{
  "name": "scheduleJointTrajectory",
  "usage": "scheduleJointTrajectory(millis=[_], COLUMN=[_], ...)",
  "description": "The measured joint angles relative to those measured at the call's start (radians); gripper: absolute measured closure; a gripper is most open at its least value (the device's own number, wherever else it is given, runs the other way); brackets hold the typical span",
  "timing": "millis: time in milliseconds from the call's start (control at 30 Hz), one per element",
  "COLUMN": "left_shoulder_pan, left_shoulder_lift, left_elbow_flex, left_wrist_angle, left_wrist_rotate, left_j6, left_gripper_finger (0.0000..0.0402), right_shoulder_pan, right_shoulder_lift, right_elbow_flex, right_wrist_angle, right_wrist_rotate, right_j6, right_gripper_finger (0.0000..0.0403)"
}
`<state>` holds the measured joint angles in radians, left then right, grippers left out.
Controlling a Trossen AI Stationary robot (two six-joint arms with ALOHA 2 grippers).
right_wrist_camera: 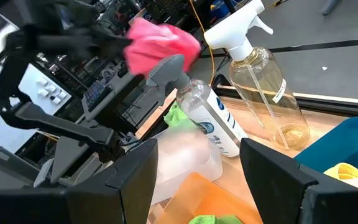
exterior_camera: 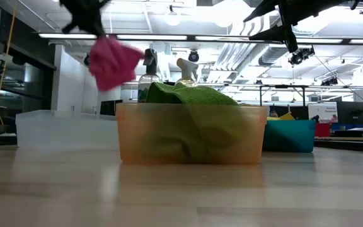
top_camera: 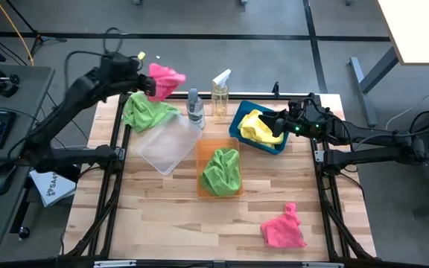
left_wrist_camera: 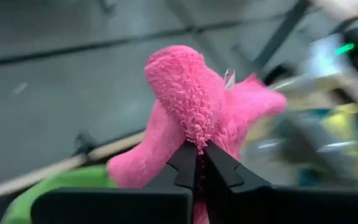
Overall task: Sort microfiber towel by color & place in baskets
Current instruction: Put the top pink microfiber towel into the transparent bin
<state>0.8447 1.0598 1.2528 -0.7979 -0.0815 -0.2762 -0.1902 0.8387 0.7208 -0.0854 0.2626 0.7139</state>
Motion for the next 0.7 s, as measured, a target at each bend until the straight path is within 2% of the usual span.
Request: scheduleJointTrajectory(millis=[133,267,400,500,633,700], left_shoulder_pan=[-0.142,-0.303,-0.462,-0.586,-0.753,-0.825], left_shoulder_lift=[-0.077,-0.115,-0.124,-0.107,-0.088,-0.084], left_elbow_flex=[0.054,0.082,0.083,0.083,0.083,0.083], left_wrist_angle=[-0.001,0.043,0.133,0.143,0.034,-0.053], left_wrist_rotate=[-0.005,-0.058,-0.059,-0.052,0.012,0.017], left_j6=[-0.052,-0.081,-0.108,-0.103,-0.066,-0.095], left_gripper_finger=[0.0401,0.0401,0.0401,0.0402,0.0401,0.0401], right_shoulder_pan=[0.0,0.0,0.0,0.0,0.0,0.0], right_shoulder_lift=[-0.001,-0.005,-0.015,-0.017,-0.021,-0.022], right_elbow_flex=[0.0,0.0,0.0,0.0,0.0,0.0], right_wrist_angle=[0.042,0.122,0.17,0.167,0.158,0.152], right_wrist_rotate=[0.0,0.0,0.0,0.0,0.0,0.0], right_j6=[-0.022,-0.067,-0.104,-0.105,-0.11,-0.112], right_gripper_finger=[0.0178,0.0178,0.0178,0.0178,0.0178,0.0178])
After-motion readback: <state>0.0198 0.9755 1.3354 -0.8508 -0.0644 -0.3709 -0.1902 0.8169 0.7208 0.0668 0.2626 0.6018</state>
